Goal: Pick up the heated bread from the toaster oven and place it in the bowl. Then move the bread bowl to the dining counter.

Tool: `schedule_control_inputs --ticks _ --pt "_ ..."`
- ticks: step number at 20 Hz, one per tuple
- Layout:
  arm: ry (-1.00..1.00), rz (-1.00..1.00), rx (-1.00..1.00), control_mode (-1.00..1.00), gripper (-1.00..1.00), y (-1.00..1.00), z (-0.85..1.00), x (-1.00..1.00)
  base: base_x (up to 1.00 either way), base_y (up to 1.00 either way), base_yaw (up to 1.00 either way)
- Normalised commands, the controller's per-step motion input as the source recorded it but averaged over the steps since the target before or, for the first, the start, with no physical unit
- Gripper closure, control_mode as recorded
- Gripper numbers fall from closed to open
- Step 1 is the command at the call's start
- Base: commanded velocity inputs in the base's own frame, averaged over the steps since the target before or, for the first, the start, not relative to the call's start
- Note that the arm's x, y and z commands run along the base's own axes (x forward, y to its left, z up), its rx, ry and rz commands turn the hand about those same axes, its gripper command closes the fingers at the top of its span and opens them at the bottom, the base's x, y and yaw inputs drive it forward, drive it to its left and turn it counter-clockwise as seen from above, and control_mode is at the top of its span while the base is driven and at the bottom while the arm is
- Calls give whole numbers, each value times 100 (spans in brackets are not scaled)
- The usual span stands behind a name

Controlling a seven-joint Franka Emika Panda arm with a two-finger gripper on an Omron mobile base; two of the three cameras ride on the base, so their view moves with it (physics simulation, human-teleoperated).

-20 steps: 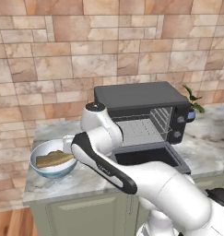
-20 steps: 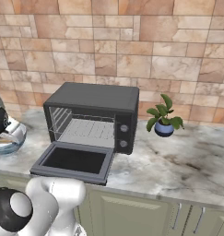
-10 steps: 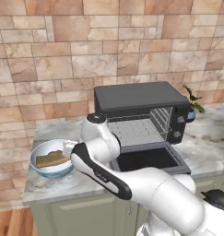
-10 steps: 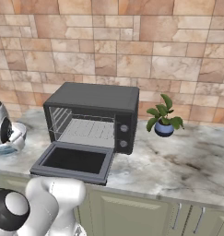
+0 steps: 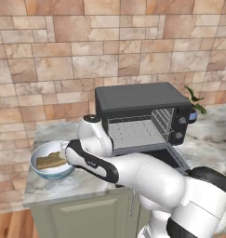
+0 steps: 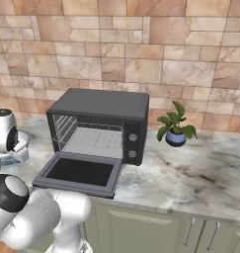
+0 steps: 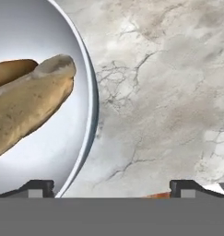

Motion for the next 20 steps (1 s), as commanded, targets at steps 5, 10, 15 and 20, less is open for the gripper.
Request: schedule_control_inputs --ticks 5,10,15,20 --pt "9 0 0 -100 -100 13 -31 36 0 0 0" --pt "2 0 0 -100 -100 28 -39 32 0 0 0" --pt "0 0 0 -100 -100 32 -47 14 0 0 0" --pt "0 0 0 -100 100 4 -34 1 0 0 0"
